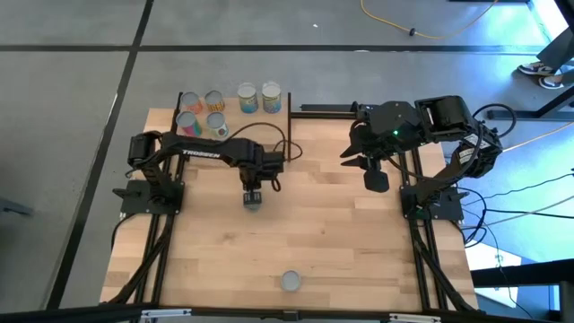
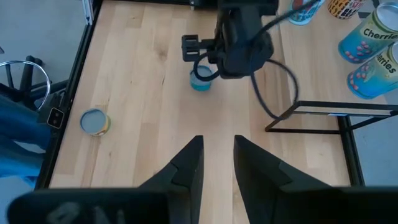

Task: Pick and place cans onto a shelf
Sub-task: Put the blue tuna can on the shelf

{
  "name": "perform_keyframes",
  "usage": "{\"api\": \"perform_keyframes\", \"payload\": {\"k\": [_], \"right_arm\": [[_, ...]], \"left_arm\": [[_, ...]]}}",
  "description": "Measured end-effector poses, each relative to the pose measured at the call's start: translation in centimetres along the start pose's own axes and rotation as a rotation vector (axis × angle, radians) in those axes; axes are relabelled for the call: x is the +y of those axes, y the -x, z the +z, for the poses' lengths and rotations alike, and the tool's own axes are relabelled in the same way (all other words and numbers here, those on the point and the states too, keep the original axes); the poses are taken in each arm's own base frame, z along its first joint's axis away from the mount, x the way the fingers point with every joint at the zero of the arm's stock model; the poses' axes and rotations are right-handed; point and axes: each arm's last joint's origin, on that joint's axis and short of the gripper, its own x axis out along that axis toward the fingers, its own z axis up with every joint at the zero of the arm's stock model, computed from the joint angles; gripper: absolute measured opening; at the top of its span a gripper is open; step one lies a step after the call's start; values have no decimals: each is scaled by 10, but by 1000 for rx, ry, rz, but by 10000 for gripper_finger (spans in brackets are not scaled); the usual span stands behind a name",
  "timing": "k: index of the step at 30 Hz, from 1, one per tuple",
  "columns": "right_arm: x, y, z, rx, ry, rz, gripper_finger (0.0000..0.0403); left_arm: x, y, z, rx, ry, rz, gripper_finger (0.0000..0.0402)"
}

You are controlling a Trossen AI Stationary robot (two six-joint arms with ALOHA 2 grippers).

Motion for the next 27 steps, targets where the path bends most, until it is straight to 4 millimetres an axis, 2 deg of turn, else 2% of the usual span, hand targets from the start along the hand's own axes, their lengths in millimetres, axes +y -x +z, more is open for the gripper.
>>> {"api": "perform_keyframes", "payload": {"k": [7,11,14,19,22,27], "right_arm": [[1,0,-2,15,96,34,90],[3,1,-7,70,90,98,90],[3,1,-7,65,69,102,90],[3,-7,-8,95,74,112,90],[4,-25,-11,158,77,109,90],[-4,-74,-17,239,47,-1,90]], "left_arm": [[-7,70,17,-116,-29,-7,37],[-19,119,13,-260,-119,-16,37],[-26,151,-1,-356,-183,-39,37],[-29,191,-40,-469,-211,-78,37],[-30,210,-61,-545,-203,-90,37],[-26,234,-94,-637,-160,-94,37]]}}
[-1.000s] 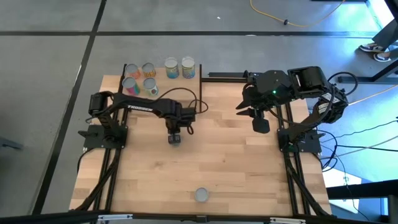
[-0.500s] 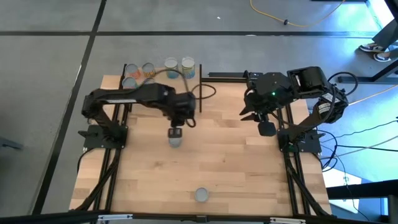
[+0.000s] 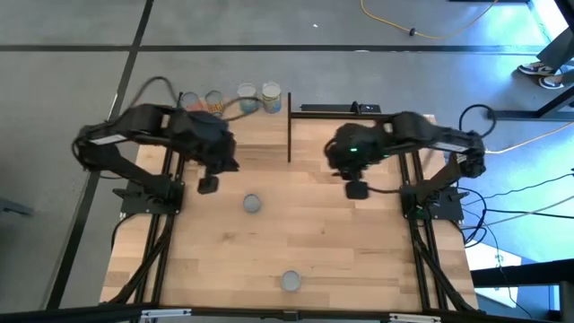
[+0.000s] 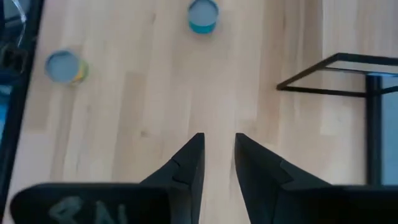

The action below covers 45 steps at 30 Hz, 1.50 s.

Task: Pick and place cans onto a shelf
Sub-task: Put the blue tuna can on the shelf

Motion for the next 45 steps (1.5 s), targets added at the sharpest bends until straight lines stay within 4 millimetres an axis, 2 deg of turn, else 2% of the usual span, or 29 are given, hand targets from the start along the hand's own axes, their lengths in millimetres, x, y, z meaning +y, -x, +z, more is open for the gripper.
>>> {"api": "perform_keyframes", "payload": {"k": [7,13,18,21,26,32,40,45], "right_arm": [[-9,-75,12,9,6,40,90],[-8,-120,35,-52,48,37,90],[-1,-158,57,-164,74,65,90],[4,-178,61,-171,127,138,90],[6,-208,67,-184,187,134,90],[7,-246,67,-171,264,137,90],[9,-301,65,-179,411,118,90],[10,-318,66,-207,499,98,90]], "left_arm": [[1,37,-27,-89,109,31,38],[3,53,-58,-116,212,96,38],[4,51,-82,-121,291,110,38],[4,45,-94,-105,336,114,38],[5,34,-109,-92,377,117,37],[5,23,-111,-126,379,90,37],[5,23,-108,-147,381,82,37],[5,23,-107,-161,402,78,37]]}}
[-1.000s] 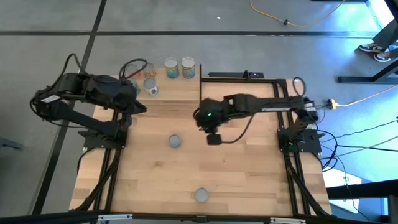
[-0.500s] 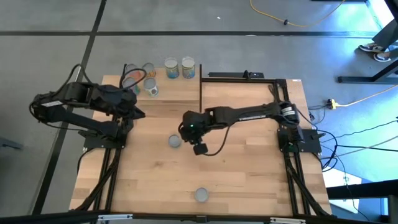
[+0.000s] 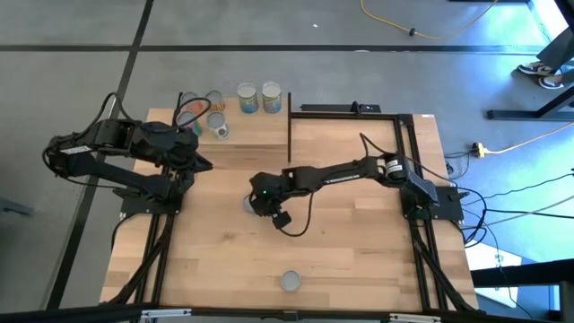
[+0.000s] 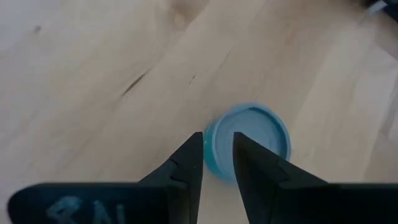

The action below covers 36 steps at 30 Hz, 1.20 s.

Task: Pick and place cans onto a shelf
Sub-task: Put the blue tuna can on the shelf

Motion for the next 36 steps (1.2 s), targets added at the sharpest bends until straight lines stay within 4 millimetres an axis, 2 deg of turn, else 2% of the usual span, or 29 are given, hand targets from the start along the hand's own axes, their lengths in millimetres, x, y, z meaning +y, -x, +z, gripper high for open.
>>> {"api": "perform_keyframes", "payload": {"k": [6,12,29,36], "right_arm": [[1,-5,-3,10,73,15,90],[0,-6,-4,7,71,13,90],[0,-35,-19,-5,61,62,90],[-2,-39,-22,-5,56,53,90]], "left_arm": [[0,0,0,0,1,0,37],[0,0,0,1,1,0,37],[-1,0,1,-14,2,-6,37],[-1,0,2,-20,2,-9,37]]}}
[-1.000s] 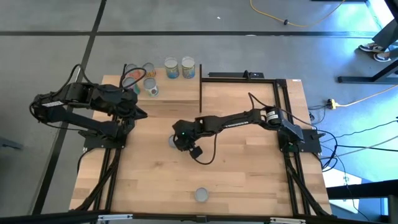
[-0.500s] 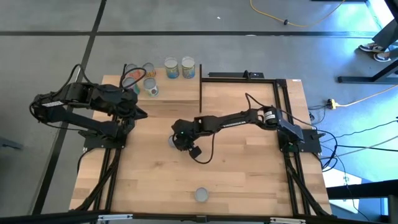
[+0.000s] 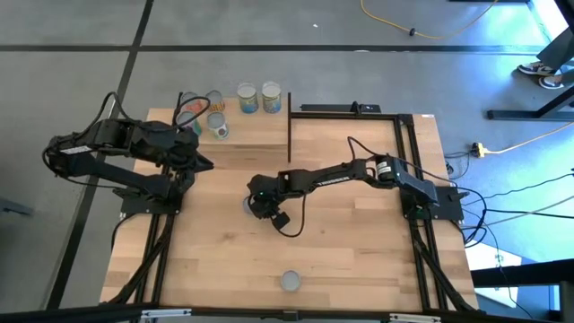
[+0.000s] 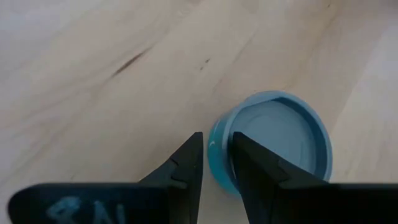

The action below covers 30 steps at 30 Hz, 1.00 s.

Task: Pick and place cans onto a shelf
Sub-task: Put the blue tuna can on the shelf

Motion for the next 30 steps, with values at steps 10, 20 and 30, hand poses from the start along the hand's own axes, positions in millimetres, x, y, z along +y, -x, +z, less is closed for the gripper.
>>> {"api": "perform_keyframes", "payload": {"k": [10,20,30], "right_arm": [[-5,-6,-6,39,-8,-63,71],[-4,-6,-7,45,-45,-56,8],[-14,31,21,91,-197,26,6]], "left_arm": [[0,0,0,-1,0,-1,37],[0,0,0,-1,0,0,37],[0,0,0,1,-9,-3,37]]}}
